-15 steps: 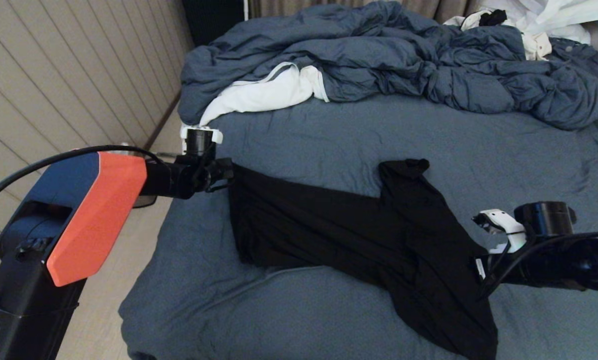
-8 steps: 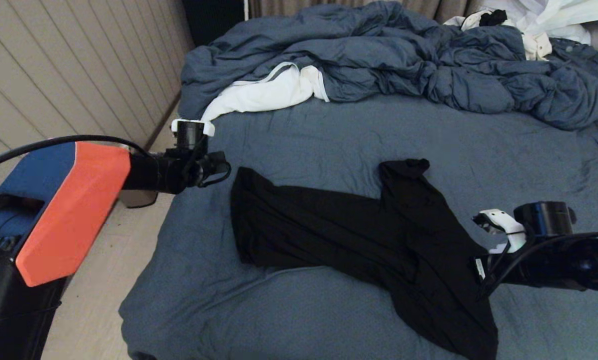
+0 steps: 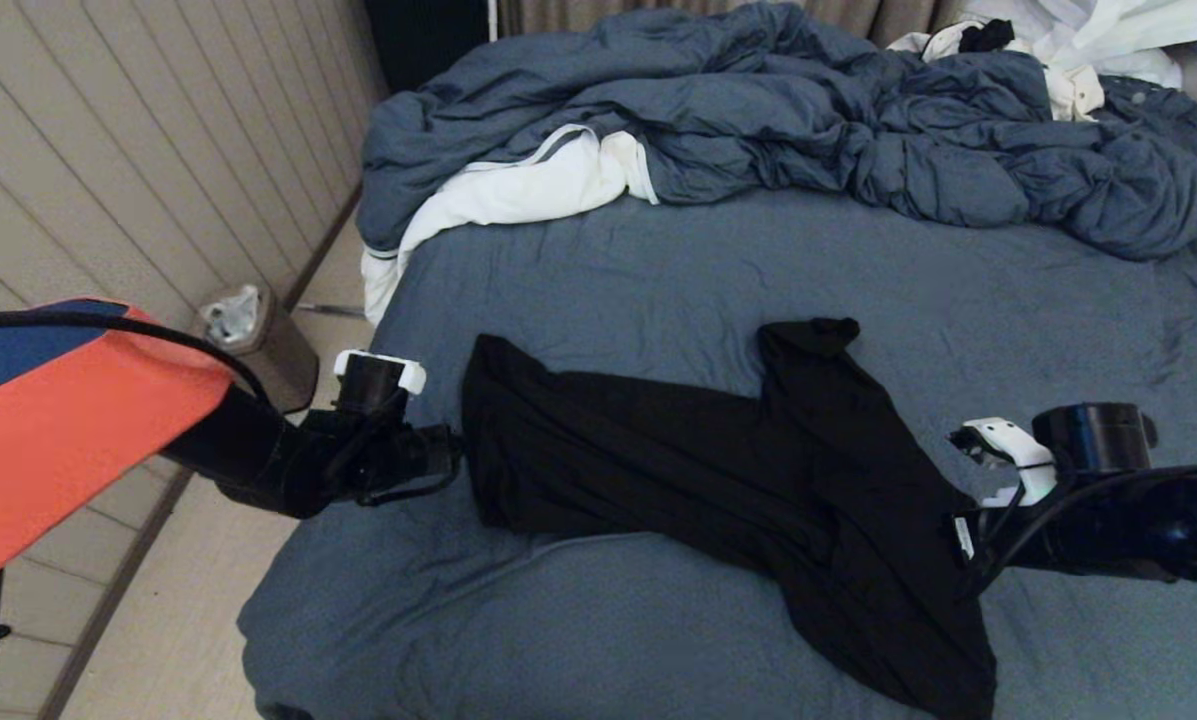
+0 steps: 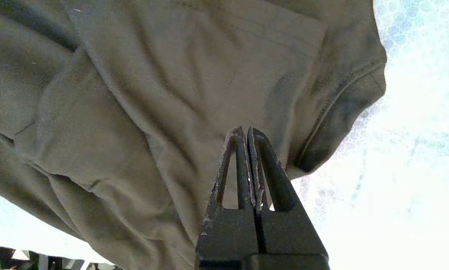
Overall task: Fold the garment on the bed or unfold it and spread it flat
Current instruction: Unford the black T-shirt
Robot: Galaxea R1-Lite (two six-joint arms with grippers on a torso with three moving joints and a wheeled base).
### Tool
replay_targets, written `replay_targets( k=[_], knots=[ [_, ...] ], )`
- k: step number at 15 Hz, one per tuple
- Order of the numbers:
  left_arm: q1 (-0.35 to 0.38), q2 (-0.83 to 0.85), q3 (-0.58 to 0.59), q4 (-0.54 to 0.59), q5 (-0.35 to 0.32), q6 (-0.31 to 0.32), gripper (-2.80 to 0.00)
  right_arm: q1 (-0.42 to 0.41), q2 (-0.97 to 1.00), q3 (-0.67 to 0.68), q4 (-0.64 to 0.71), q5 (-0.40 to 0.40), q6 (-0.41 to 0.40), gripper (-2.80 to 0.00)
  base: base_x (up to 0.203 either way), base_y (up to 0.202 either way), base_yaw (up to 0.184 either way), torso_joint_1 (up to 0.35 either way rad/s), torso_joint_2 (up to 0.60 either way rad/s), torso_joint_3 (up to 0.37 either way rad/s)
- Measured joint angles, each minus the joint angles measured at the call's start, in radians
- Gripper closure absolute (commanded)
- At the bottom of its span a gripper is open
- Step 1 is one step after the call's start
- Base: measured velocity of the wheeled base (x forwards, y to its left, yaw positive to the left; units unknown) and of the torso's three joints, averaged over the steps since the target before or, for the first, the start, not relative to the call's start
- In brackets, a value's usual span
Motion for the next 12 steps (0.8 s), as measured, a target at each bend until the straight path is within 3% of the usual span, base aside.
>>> replay_targets(
  k=[6, 10, 11, 12],
  knots=[
    [-0.055, -0.176, 0.174, 0.006, -0.128, -0.108, 0.00, 0.001, 0.006, 0.009, -0.034, -0.002, 0.000, 0.00, 0.000, 0.000, 0.000, 0.000, 0.00, 0.000],
    [-0.087, -0.204, 0.205, 0.026, -0.304, -0.154, 0.00, 0.002, 0.005, 0.018, -0.035, -0.002, 0.000, 0.00, 0.000, 0.000, 0.000, 0.000, 0.00, 0.000],
    [-0.087, -0.204, 0.204, 0.033, -0.336, -0.154, -2.80, 0.003, 0.005, 0.018, -0.036, -0.002, 0.000, 0.00, 0.000, 0.000, 0.000, 0.000, 0.00, 0.000],
    [-0.085, -0.203, 0.204, 0.033, -0.351, -0.151, -2.80, 0.003, 0.006, 0.019, -0.036, -0.002, 0.000, 0.00, 0.000, 0.000, 0.000, 0.000, 0.00, 0.000]
  ],
)
